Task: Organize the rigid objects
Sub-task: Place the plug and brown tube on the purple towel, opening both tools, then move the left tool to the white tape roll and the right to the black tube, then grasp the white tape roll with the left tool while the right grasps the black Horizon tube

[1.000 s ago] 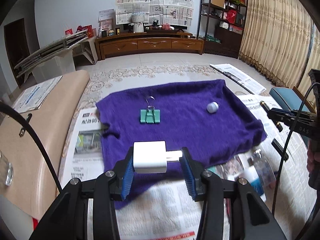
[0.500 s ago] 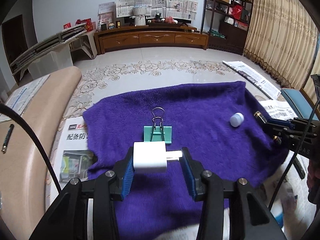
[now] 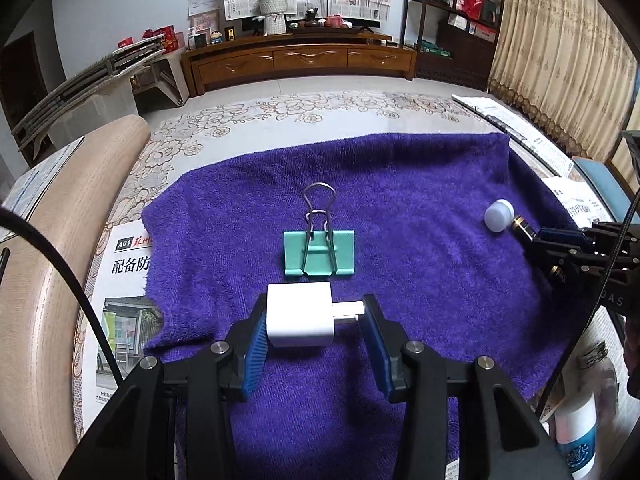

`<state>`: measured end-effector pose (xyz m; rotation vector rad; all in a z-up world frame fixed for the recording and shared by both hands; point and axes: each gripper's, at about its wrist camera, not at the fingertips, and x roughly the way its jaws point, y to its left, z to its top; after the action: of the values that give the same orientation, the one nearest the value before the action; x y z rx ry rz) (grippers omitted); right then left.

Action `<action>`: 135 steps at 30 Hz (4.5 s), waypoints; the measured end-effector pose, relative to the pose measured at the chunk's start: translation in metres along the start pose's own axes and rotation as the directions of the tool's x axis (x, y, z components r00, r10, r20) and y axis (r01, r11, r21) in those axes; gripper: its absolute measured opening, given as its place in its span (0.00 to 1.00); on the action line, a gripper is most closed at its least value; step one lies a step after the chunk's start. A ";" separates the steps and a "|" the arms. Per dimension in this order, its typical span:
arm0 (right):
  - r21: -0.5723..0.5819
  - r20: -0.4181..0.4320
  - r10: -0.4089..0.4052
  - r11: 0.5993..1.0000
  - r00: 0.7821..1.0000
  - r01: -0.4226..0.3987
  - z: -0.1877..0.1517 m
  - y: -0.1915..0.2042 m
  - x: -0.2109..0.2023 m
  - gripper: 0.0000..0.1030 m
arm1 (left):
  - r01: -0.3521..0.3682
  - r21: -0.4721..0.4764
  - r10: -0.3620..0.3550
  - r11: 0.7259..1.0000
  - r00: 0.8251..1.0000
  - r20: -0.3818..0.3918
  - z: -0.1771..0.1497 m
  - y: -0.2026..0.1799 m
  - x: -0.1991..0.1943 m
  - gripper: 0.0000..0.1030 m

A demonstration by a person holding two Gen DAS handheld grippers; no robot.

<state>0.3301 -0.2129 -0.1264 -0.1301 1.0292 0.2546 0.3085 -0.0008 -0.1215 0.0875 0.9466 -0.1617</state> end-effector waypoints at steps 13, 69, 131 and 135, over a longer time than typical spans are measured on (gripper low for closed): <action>-0.063 0.004 -0.004 0.998 1.000 0.004 -0.001 0.004 0.001 0.22 | -0.025 0.018 0.025 1.000 0.999 -0.026 -0.003 -0.004 0.003 0.42; 0.340 0.131 -0.112 0.938 0.985 0.062 -0.181 -0.096 -0.140 1.00 | -0.036 -0.062 0.033 0.997 0.998 -0.058 -0.111 -0.083 -0.067 0.79; 0.120 0.067 -0.109 0.988 0.992 0.100 -0.166 -0.083 -0.094 0.22 | 0.026 -0.070 -0.025 0.997 1.000 0.013 -0.099 -0.058 -0.084 0.29; 0.124 0.063 -0.106 0.988 0.992 0.097 -0.167 -0.083 -0.096 0.22 | 0.020 -0.068 -0.019 0.997 1.000 0.021 -0.096 -0.056 -0.089 0.29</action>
<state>0.1672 -0.3451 -0.1308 -0.0639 0.9638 0.1033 0.1713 -0.0330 -0.1052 0.0137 0.9317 -0.1482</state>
